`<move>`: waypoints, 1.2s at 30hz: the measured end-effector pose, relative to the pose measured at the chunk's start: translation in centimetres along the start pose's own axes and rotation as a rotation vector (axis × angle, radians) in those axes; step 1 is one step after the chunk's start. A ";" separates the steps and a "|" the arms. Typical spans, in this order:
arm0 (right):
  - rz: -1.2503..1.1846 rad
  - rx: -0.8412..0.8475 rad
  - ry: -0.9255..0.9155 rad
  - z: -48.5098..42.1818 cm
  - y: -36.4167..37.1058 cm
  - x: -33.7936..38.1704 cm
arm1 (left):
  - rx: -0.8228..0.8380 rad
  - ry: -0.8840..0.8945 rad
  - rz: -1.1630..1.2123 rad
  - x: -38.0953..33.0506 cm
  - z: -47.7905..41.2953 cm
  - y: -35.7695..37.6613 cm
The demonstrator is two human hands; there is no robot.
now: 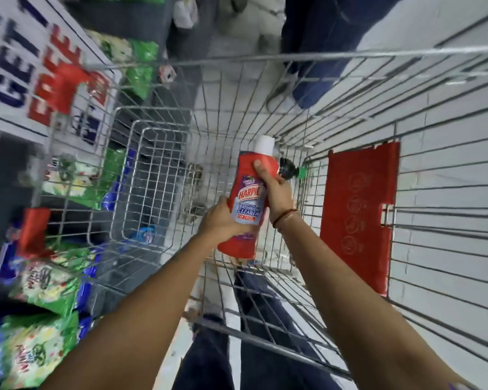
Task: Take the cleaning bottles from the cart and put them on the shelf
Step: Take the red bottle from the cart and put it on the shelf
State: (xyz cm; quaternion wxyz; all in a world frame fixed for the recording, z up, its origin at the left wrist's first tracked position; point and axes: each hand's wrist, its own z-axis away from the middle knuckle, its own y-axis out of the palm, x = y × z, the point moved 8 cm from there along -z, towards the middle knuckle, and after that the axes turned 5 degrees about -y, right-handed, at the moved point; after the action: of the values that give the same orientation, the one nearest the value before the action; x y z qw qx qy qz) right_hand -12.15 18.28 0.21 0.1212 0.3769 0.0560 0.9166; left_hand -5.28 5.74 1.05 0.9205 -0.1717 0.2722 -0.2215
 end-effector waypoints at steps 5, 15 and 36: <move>0.060 0.164 -0.135 4.1 5.6 6.3 | -0.171 0.074 0.148 -1.9 4.8 -5.4; 0.188 0.470 -0.332 16.7 18.5 12.2 | -0.448 0.219 0.466 0.9 16.0 -16.3; 0.501 1.558 -0.290 62.1 39.5 -16.0 | -1.332 -0.046 0.852 40.7 53.2 -19.9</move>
State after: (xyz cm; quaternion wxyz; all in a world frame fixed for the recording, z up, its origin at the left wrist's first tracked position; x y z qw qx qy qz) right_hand 35.42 -23.38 41.10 -0.3763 0.4686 0.5729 0.5573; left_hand 49.84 -21.09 34.61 0.6349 -0.5723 0.3705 0.3635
